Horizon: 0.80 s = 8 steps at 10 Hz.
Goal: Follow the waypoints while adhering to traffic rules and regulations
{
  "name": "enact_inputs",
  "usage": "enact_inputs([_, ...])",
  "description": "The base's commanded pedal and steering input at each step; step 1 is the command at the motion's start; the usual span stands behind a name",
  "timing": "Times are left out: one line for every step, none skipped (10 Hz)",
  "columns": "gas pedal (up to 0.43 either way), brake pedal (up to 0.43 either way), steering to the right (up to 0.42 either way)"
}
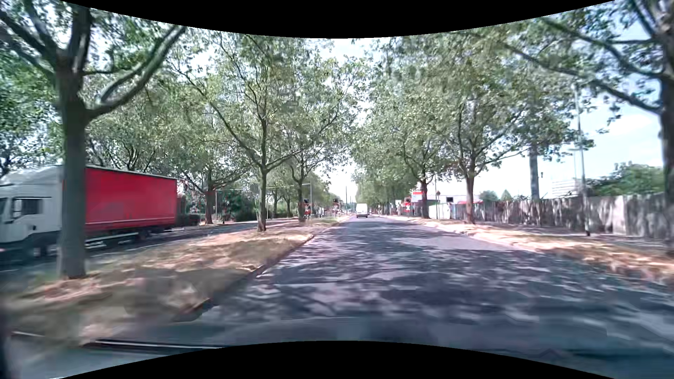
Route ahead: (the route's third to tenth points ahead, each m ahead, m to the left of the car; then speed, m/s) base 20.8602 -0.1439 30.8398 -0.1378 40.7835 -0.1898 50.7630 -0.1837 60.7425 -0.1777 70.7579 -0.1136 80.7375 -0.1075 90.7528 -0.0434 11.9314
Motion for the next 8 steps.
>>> enact_inputs([0.000,0.000,-0.006])
enact_inputs([0.000,0.000,-0.006])
enact_inputs([0.000,0.000,-0.006])
enact_inputs([0.000,0.000,-0.006])
enact_inputs([0.000,0.000,-0.006])
enact_inputs([0.000,0.000,-0.006])
enact_inputs([0.000,0.000,-0.006])
enact_inputs([0.000,0.000,-0.006])
